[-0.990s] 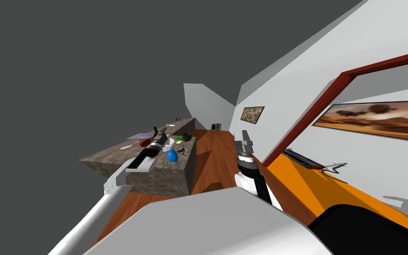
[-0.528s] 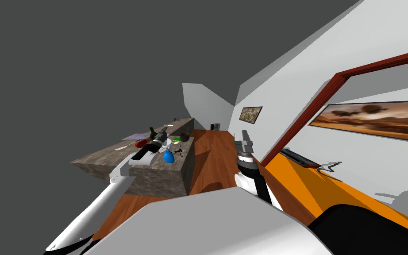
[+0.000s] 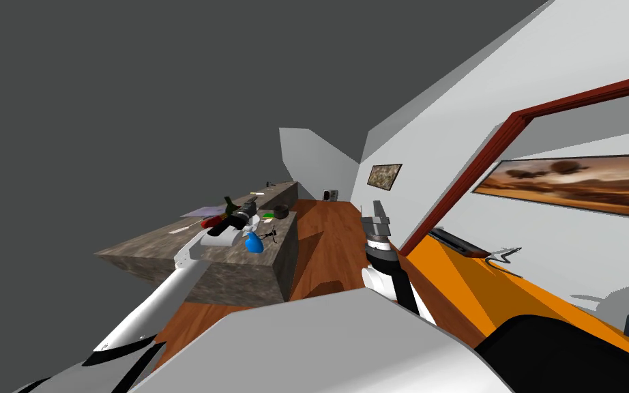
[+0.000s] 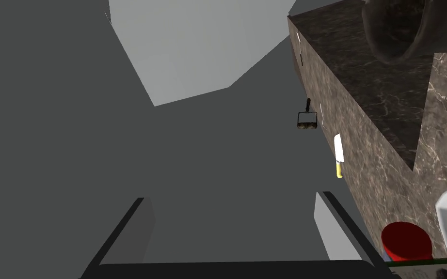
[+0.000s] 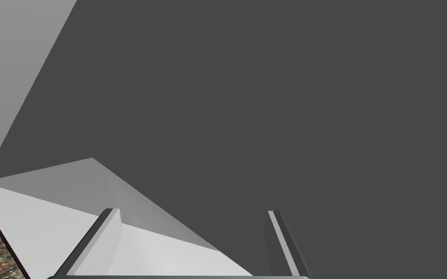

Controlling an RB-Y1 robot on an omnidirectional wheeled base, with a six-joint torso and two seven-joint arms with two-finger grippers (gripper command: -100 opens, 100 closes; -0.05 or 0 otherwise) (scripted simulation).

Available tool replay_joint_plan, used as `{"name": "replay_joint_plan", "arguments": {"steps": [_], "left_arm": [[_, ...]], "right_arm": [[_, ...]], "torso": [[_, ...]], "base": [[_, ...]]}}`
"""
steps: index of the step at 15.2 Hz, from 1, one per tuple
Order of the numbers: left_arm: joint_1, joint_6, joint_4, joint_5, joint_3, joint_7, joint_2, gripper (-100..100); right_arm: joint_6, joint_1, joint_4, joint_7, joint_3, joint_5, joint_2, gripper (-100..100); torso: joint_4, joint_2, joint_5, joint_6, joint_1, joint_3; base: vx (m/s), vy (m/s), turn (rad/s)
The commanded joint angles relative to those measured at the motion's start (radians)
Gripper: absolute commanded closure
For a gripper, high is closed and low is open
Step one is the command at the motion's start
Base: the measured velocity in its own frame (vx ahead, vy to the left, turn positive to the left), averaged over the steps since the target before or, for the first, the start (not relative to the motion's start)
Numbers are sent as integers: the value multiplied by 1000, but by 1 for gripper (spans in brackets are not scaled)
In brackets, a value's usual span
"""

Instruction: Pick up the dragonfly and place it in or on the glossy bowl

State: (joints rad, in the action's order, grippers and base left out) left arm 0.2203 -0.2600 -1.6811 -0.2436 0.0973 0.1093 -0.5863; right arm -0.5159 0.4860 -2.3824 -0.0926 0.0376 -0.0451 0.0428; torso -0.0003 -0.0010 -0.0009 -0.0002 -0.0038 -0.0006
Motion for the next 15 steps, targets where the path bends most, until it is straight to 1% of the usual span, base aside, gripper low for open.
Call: {"name": "replay_joint_plan", "arguments": {"steps": [1, 3, 4, 5, 6, 7, 8, 9, 10, 11, 12, 13, 14, 15], "left_arm": [[42, -50, 50, -23, 4, -3, -24, -100], [42, -88, 55, -23, 4, -3, -24, -100], [82, -114, 91, -43, 7, -6, -41, -100], [82, -134, 109, -43, 7, -6, -41, -100], [82, -158, 109, -43, 7, -6, -41, -100], [120, -185, 144, -62, 11, -9, -57, -100], [120, -205, 165, -62, 11, -9, -57, -100], [120, -224, 165, -62, 11, -9, -57, -100], [120, -230, 165, -62, 11, -9, -57, -100], [156, -263, 209, -81, 15, -12, -71, -100], [156, -282, 220, -81, 15, -12, -71, -100], [156, -301, 220, -81, 15, -12, -71, -100], [156, -301, 220, -81, 15, -12, -71, -100], [189, -336, 266, -99, 19, -15, -83, -100]], "right_arm": [[0, 0, 0, 0, 0, 0, 0, 0], [0, 0, 0, 0, 0, 0, 0, 0], [0, 0, 0, 0, 0, 0, 0, 0], [0, 0, 0, 0, 0, 0, 0, 0], [0, 0, 0, 0, 0, 0, 0, 0], [0, 0, 0, 0, 0, 0, 0, 0], [0, 0, 0, 0, 0, 0, 0, 0], [0, 0, 0, 0, 0, 0, 0, 0], [0, 0, 0, 0, 0, 0, 0, 0], [0, 0, 0, 0, 0, 0, 0, 0], [0, 0, 0, 0, 0, 0, 0, 0], [0, 0, 0, 0, 0, 0, 0, 0], [0, 0, 0, 0, 0, 0, 0, 0], [0, 0, 0, 0, 0, 0, 0, 0]], "torso": [[0, 0, 0, 0, 0, 0], [0, 0, 0, 0, 0, 0], [0, 0, 0, 0, 0, 0], [0, 1, 0, 0, 0, 0], [0, 0, 0, 0, 0, 0], [0, 1, 0, 0, 1, 0], [0, 1, 0, 0, 1, 0], [0, 0, 0, 0, 0, 0], [0, 0, 0, 0, 0, 0], [0, 1, 0, 0, 1, 0], [0, 1, 0, 0, 1, 0], [0, 1, 0, 0, 1, 0], [0, 1, 0, 0, 0, 0], [0, 0, 0, 0, 0, 0]], "base": [[18, -57, -25], [5, -50, 17], [1, -51, 1], [3, -50, 14], [4, -32, 15], [3, -47, 5], [7, -60, 15], [12, -43, 40], [4, -32, -1], [0, -30, -20], [4, -38, -5], [10, -54, -20], [9, -42, -38], [27, -66, -24]]}}
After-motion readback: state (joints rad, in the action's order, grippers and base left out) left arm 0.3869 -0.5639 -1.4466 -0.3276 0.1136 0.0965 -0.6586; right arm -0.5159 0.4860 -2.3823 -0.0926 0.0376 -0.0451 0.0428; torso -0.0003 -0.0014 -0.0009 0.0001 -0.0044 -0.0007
